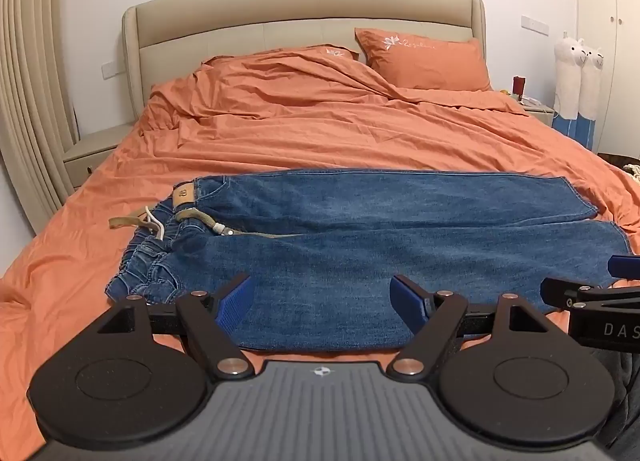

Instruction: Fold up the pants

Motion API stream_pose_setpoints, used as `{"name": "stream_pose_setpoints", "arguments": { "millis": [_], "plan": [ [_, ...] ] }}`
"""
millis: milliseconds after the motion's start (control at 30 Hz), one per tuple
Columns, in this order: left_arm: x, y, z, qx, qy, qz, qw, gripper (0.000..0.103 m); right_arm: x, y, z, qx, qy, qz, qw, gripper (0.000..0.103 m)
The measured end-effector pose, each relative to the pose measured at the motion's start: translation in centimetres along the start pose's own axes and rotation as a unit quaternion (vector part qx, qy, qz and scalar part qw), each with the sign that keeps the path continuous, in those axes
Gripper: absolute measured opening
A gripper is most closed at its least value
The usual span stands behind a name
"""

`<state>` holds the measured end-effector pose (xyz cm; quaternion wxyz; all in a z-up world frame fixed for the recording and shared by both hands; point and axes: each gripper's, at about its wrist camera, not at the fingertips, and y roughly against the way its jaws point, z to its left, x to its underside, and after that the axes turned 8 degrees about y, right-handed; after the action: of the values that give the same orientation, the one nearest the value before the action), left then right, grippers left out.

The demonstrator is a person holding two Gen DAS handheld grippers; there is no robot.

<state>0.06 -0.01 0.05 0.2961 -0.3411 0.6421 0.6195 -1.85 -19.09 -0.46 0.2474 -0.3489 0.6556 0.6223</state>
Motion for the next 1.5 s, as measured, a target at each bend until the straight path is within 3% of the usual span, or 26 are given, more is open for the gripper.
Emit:
{"name": "stream_pose_setpoints", "arguments": {
  "millis": [467,1500],
  "plan": [
    [1.5,-1.1,0.5,0.003,-0.003,0.014,0.9999,0.091,0.3,0.0,-0.2,-0.002,-0.003,0.008,1.0,0.082],
    [1.2,-0.9,-0.5,0.003,-0.011,0.032,0.9994,0.091,0.8,0.2,-0.5,0.002,-0.015,0.019,1.0,0.082]
  ]
}}
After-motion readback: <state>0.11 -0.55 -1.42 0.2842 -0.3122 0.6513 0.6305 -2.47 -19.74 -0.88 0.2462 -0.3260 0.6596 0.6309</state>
